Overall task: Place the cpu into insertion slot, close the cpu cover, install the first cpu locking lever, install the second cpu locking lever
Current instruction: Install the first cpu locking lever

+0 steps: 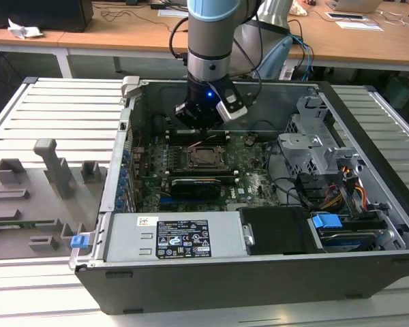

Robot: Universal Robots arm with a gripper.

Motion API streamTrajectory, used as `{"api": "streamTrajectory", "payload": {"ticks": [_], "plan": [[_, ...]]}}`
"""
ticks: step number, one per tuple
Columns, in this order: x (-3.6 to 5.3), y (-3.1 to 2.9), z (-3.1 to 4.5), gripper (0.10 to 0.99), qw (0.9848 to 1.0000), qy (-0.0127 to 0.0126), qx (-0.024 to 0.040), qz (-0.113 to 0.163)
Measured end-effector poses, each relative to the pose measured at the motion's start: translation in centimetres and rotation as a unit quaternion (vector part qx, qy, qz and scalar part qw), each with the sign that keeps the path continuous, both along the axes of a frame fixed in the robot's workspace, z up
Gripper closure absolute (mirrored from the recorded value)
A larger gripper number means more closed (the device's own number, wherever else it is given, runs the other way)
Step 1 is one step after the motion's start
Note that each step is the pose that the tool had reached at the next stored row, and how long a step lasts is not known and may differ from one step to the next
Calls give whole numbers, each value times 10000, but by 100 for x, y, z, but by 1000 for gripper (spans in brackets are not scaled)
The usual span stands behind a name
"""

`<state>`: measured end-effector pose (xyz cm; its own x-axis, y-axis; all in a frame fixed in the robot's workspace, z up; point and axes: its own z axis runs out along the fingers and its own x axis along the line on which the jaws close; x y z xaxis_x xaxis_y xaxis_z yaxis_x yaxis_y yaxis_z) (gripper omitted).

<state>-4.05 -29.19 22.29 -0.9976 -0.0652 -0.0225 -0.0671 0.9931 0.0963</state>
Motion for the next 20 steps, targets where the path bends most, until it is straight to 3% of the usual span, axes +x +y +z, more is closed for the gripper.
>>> {"api": "streamTrajectory", "payload": {"ticks": [9, 20], "plan": [[12, 1, -45, 980, 10000, 0, 1, 0], [109, 19, -109, 980, 10000, 0, 2, 0]]}}
